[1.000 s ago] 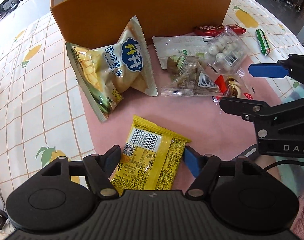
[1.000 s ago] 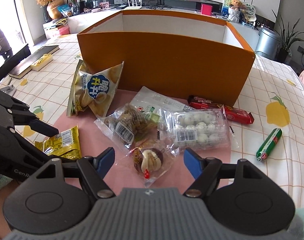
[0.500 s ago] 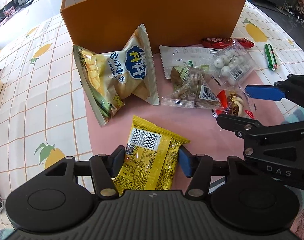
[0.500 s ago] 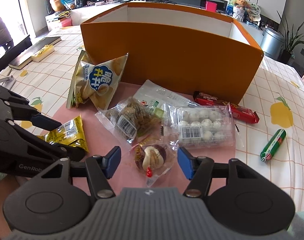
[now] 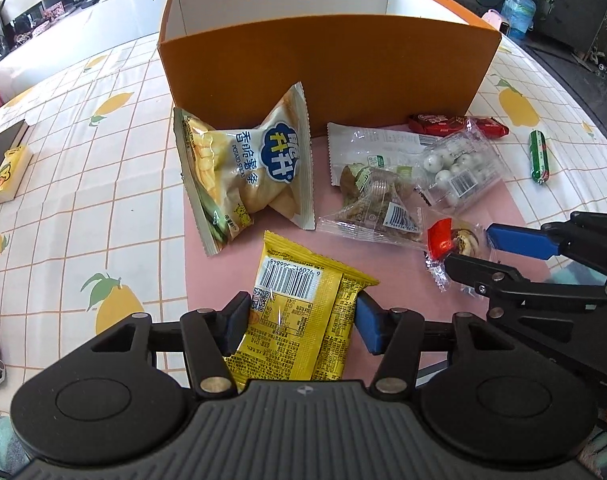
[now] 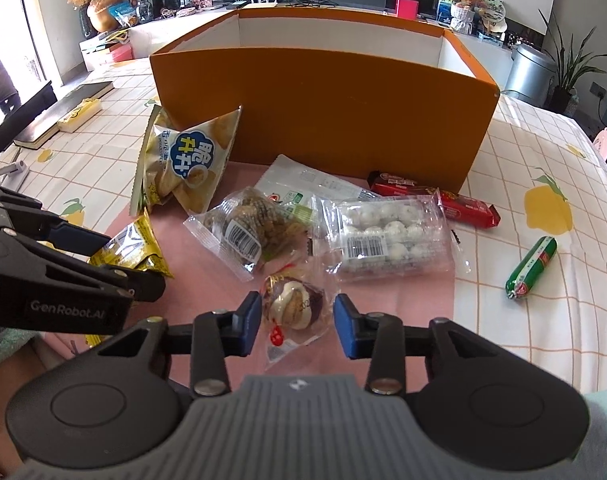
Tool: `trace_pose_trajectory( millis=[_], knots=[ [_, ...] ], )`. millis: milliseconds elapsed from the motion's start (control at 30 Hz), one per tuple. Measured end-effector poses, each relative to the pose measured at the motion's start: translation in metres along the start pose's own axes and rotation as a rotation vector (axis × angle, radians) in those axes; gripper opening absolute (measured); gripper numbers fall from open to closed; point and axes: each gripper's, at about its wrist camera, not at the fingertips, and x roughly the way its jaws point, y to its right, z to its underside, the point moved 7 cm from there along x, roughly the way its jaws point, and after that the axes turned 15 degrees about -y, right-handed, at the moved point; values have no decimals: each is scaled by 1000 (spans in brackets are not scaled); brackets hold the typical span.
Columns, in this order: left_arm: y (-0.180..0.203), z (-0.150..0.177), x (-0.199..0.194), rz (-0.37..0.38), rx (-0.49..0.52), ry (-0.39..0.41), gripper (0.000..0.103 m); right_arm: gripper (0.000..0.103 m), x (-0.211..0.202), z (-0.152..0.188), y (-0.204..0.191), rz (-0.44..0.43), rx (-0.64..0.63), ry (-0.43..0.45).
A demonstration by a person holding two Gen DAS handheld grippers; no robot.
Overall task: Organize snacks
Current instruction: 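Grasp the yellow wafer pack with the left gripper while the right grasps the wrapped bun, then lift both snacks and carry them over the orange box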
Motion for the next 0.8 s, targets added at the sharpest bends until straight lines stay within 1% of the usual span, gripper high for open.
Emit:
trace_pose_trajectory(
  millis=[167,267,433,500,633,800],
  knots=[
    [3,0,-12,4,-10,32,63,35,-7,6,4,14,9,8],
    [3,1,-18,12,-21,41,63,35,-15,9,9,1,37,19],
    [4,1,-39,15,-38,90,63,34,-36,9,12,-6,51,66],
    [5,-2,-49,15,-36,114,63,27,-44,8,13,-4,51,83],
    [10,-12,-67,23,-31,161,63,27,-60,1,18,-9,56,112],
    [18,-32,-88,28,-12,216,63,26,-81,-16,26,13,37,162]
  ],
)
